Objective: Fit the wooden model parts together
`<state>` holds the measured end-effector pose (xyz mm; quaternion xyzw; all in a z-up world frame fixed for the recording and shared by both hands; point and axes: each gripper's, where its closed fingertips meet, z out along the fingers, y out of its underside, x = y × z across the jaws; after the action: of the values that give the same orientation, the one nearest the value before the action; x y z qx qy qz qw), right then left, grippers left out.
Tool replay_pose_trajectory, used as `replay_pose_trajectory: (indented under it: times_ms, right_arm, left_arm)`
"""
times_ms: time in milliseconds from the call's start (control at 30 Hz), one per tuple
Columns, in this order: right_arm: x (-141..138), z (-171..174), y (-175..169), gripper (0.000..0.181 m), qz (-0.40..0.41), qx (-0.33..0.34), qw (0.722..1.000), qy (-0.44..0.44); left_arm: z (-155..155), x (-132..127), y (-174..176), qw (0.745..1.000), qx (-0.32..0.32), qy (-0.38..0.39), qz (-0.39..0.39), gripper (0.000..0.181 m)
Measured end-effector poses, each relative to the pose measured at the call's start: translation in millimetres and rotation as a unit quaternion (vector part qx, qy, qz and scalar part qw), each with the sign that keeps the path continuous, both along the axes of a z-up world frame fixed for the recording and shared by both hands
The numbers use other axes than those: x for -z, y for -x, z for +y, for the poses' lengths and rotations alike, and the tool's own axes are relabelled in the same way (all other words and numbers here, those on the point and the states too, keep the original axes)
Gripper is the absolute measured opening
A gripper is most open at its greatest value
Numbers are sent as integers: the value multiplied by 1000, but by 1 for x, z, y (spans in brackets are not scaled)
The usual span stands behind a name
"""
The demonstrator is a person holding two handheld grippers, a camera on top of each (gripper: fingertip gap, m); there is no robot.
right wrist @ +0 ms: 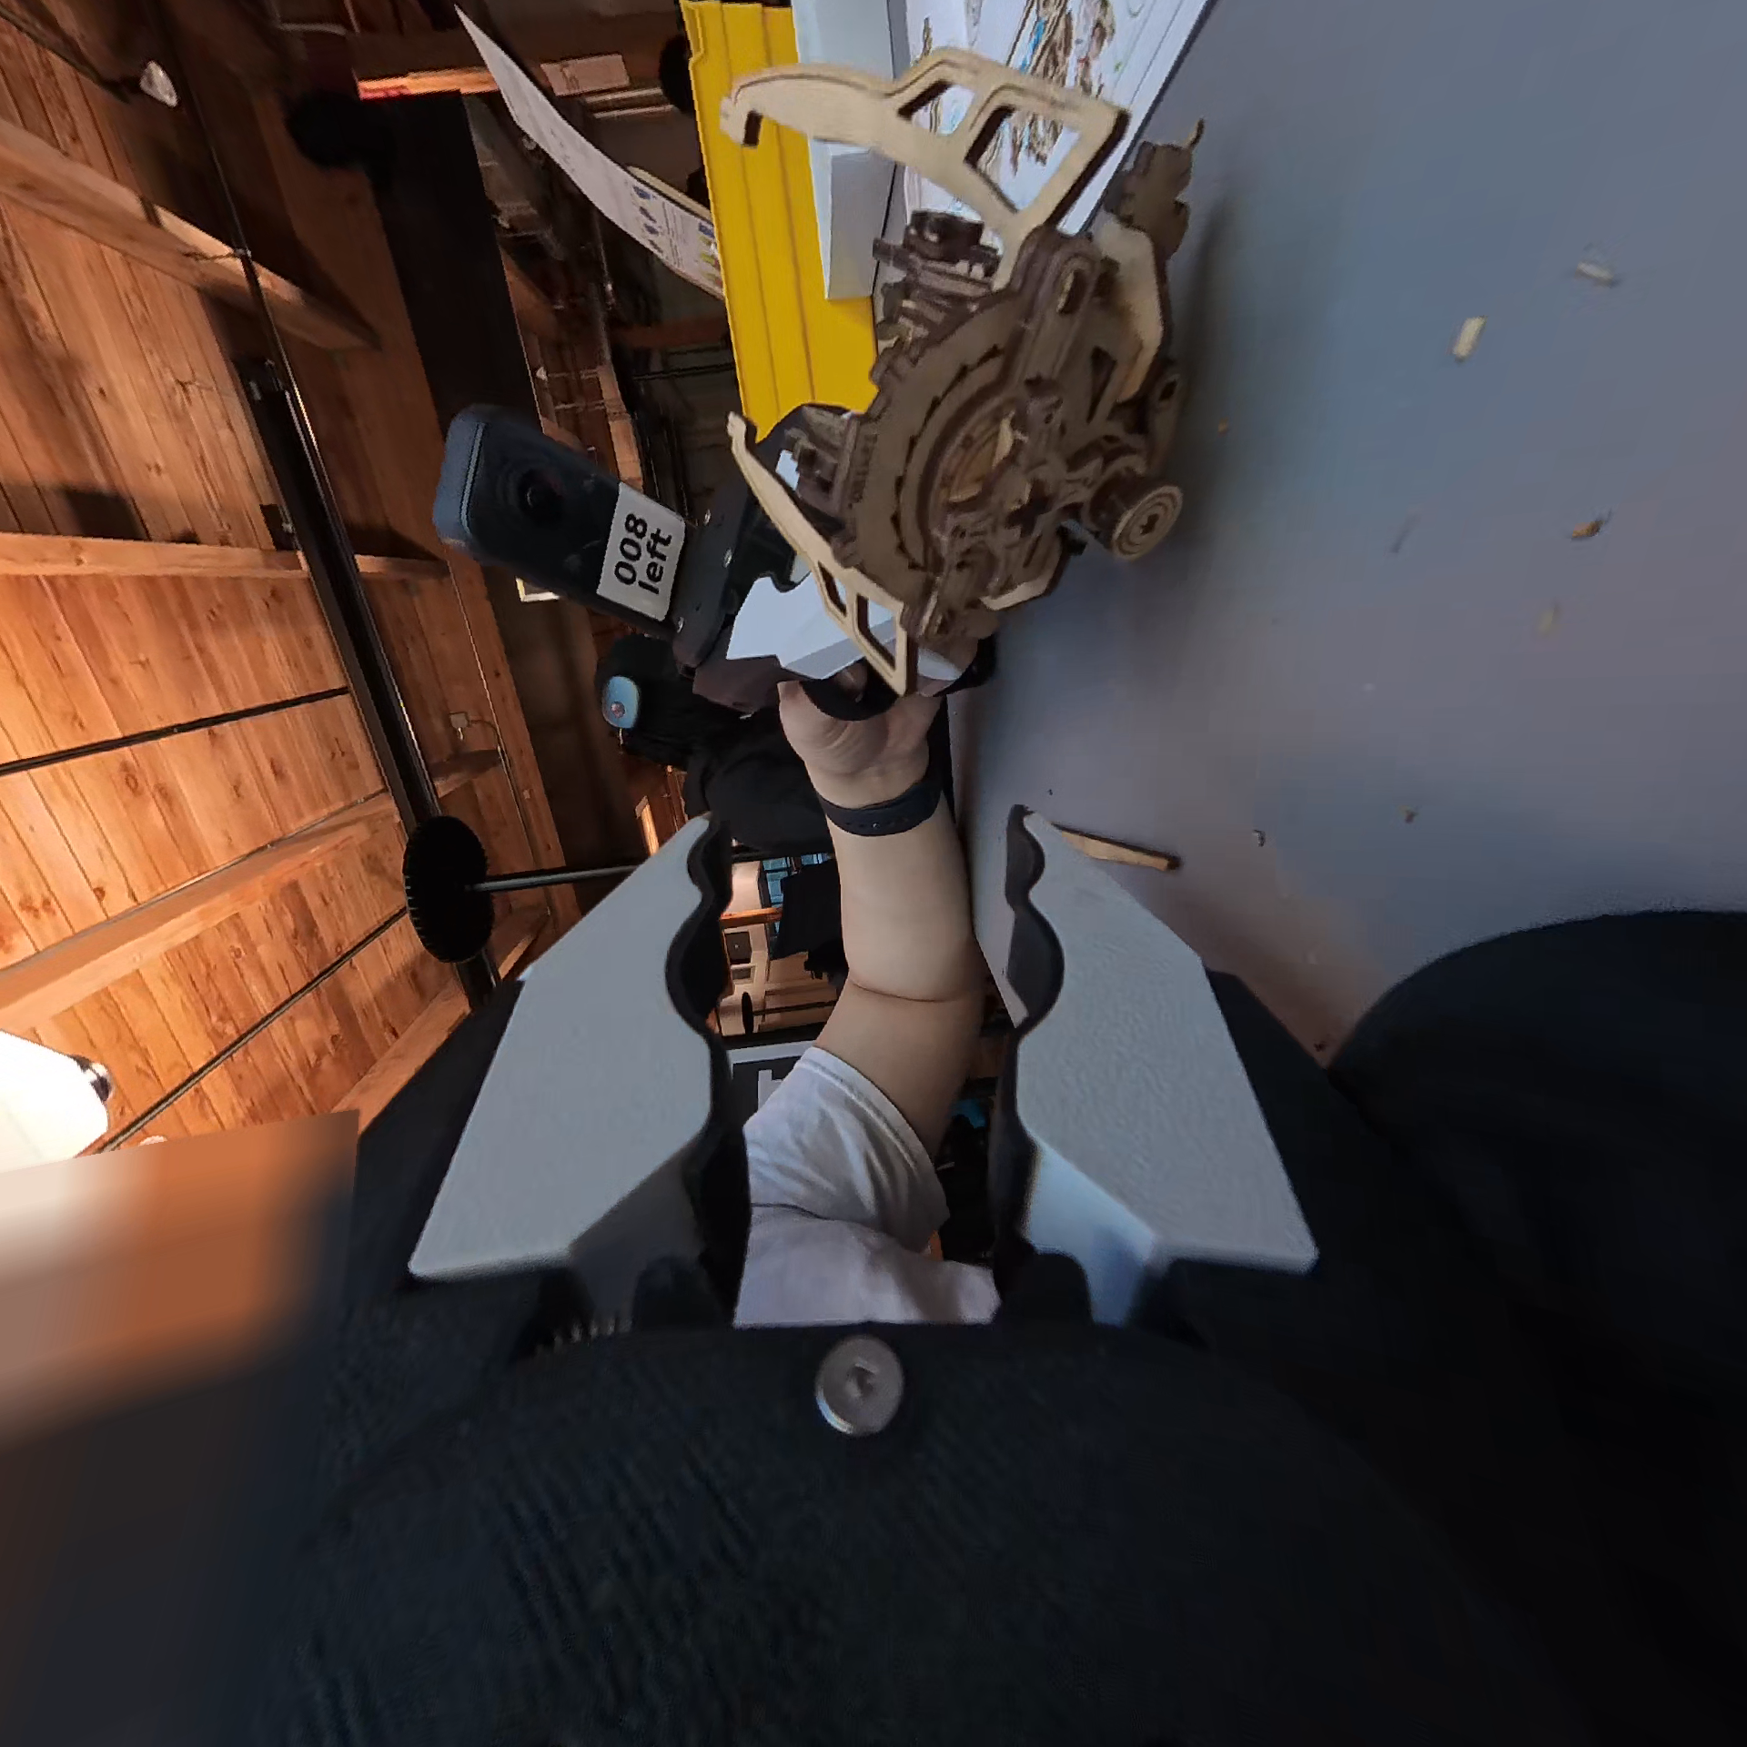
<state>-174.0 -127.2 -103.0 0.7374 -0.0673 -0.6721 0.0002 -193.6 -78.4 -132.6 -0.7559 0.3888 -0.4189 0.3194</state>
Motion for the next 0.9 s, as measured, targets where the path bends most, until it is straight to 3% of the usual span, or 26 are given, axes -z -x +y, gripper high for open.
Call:
replay_pose_trajectory:
  times_ms: [133, 233, 400, 500, 600, 667, 733, 833, 900]
  right_arm:
    - [-3, 18, -3, 68, 10, 32, 999, 19]
    - [3, 30, -12, 54, -28, 49, 998, -23]
    - [8, 53, -30, 20, -112, 29, 981, -158]
    - [8, 60, -31, 20, -133, 11, 969, -209]
    - [6, 62, -28, 23, -152, -25, 936, -316]
    - [1, 62, -29, 31, -157, -52, 900, -404]
    - [-10, 56, -27, 37, -144, -87, 840, -516]
    - [-12, 61, -33, 59, -225, -96, 676, -695]
    - [-9, 65, -33, 88, -297, -87, 576, -757]
  left_arm:
    - [0, 0, 0, 1000, 0, -1, 0, 19]
    - [0, 0, 0, 1000, -2, -1, 0, 19]
    - [1, 0, 1, 1000, -8, -9, 4, 19]
    - [2, 0, 0, 1000, -14, -10, 5, 19]
    - [3, 0, 0, 1000, -23, -7, 3, 19]
    - [3, -1, 1, 1000, -28, -3, 1, 19]
    - [4, 0, 2, 999, -32, 3, -1, 19]
    - [5, 0, 2, 999, -37, 6, -2, 19]
    - [5, 0, 2, 999, -38, 7, -2, 19]
